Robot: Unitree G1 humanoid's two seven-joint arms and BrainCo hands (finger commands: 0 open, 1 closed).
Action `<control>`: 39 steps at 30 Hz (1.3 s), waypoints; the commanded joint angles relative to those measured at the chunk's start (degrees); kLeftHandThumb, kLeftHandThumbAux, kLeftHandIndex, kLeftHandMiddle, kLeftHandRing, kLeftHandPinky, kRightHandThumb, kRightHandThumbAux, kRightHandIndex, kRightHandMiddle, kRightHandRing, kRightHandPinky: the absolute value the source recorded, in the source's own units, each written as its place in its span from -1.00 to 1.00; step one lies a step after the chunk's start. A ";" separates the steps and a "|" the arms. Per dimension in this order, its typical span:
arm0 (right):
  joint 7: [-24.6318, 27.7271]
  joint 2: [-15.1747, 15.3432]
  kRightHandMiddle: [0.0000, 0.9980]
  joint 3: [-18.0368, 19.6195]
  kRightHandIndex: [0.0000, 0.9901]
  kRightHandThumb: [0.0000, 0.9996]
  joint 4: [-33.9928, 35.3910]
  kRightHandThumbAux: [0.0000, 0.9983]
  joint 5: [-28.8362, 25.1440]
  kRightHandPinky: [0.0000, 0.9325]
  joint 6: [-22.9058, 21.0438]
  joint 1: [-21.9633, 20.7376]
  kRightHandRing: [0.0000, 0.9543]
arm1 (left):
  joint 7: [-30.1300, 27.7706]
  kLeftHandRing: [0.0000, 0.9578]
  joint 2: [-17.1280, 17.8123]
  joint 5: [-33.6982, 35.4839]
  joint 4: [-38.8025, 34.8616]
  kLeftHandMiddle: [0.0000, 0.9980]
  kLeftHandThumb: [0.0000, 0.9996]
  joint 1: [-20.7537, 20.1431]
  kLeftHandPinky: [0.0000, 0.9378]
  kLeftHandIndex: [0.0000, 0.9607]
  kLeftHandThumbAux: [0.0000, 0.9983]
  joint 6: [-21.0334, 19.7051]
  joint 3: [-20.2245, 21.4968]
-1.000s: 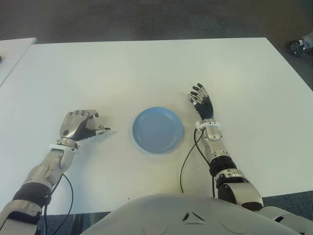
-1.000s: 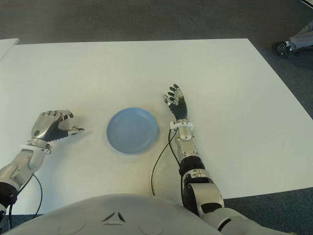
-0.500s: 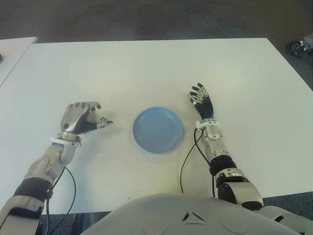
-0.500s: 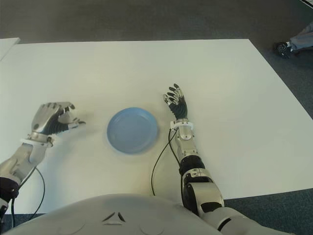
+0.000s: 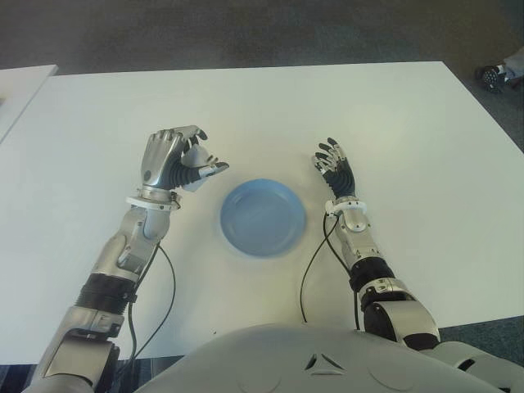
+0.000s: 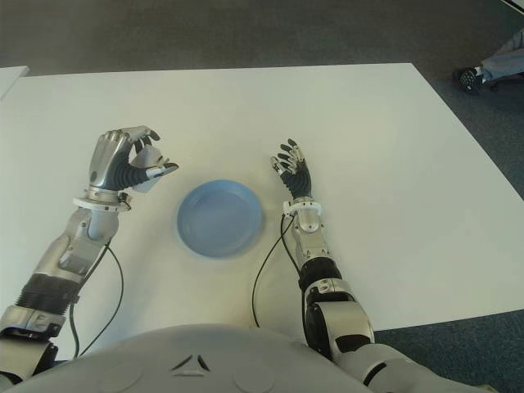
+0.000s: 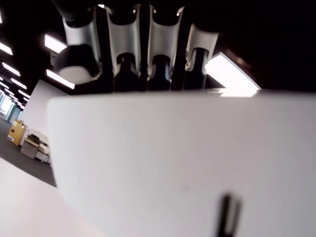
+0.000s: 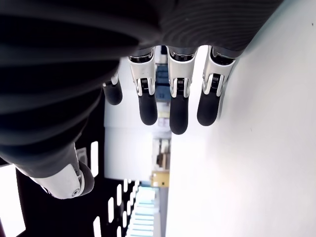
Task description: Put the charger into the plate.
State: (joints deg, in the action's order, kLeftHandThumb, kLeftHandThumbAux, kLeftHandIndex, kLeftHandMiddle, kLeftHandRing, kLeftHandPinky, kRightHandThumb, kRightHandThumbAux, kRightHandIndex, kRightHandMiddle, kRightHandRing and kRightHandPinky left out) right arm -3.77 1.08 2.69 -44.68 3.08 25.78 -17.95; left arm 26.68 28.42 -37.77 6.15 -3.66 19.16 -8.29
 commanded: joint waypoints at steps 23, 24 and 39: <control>0.28 -1.62 -0.78 -0.27 -0.97 -0.80 -0.05 0.18 -0.58 -0.67 -3.12 2.26 -0.74 | -5.16 0.77 -3.35 -4.92 -3.75 0.71 0.45 1.48 0.83 -0.07 0.39 2.47 -6.40; 0.29 -1.64 -0.78 -0.26 -0.97 -0.80 0.01 0.18 -0.58 -0.67 -3.23 2.28 -0.75 | -5.36 0.77 -3.38 -4.88 -3.83 0.71 0.45 1.54 0.83 -0.07 0.39 2.60 -6.56; -0.07 -1.84 -0.78 -0.55 -0.98 -0.85 0.93 0.17 -0.13 -0.70 -4.88 2.43 -0.76 | -9.19 0.74 -5.28 -6.12 -7.00 0.68 0.44 3.52 0.76 -0.08 0.40 2.13 -9.68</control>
State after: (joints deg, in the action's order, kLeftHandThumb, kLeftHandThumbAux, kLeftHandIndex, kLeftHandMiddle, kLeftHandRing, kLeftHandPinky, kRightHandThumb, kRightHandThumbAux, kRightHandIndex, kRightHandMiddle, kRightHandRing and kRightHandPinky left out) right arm -3.75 -0.34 2.46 -42.65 2.99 23.87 -17.39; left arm 18.49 23.60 -43.01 -0.19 -0.91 21.43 -17.15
